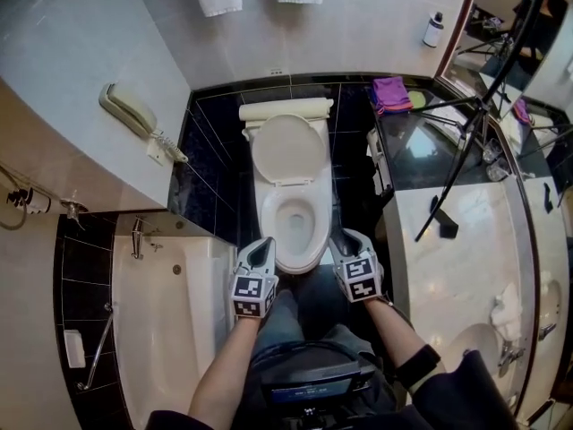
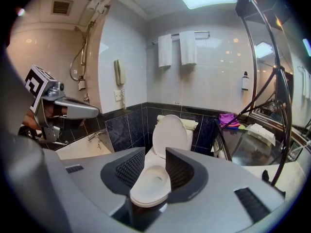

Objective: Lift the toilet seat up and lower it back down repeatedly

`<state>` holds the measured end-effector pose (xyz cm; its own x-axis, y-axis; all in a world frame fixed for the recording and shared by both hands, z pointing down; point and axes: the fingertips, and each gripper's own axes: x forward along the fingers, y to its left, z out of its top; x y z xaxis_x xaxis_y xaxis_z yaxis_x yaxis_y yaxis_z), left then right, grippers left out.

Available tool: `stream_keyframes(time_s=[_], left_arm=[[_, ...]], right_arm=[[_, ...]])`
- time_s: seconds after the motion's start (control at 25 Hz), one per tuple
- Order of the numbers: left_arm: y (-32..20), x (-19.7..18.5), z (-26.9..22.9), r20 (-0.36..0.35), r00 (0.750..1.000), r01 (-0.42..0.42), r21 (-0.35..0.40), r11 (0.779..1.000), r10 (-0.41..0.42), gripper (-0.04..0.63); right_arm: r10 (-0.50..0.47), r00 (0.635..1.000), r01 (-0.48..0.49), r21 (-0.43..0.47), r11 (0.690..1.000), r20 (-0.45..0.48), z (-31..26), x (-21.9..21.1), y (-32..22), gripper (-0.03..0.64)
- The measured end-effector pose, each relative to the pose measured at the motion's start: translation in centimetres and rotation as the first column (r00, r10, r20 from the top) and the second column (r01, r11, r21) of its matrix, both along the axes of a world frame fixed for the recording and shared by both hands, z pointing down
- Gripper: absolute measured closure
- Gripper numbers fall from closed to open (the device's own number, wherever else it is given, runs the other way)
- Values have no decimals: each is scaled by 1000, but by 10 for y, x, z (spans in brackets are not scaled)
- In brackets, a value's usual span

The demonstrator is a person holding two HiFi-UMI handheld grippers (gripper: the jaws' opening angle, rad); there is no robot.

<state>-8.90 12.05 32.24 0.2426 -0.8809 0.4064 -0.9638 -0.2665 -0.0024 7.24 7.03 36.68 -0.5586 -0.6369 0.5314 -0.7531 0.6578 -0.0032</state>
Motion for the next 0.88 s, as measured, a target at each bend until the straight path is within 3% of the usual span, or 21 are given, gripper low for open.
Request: stream_keyframes(time_s=[0.2, 0.44, 0.76, 0.88], left_arm=[[-17, 2, 39, 9, 998, -54, -34, 998, 54, 604], [-48, 0, 112, 21, 996, -87, -52, 995, 88, 604], [-68, -2, 228, 44, 994, -92, -81, 992, 96, 604], [-71, -2, 262, 26, 997, -67, -85, 994, 69, 604]], right_arm=[[53, 999, -54, -128, 990, -13, 75, 8, -17, 415], [127, 992, -127, -288, 949, -17, 188, 14, -36, 397], [216, 976, -164, -529, 832, 37, 362, 16, -30, 397], [280, 957, -174, -608, 775, 81, 417, 16, -25, 399]])
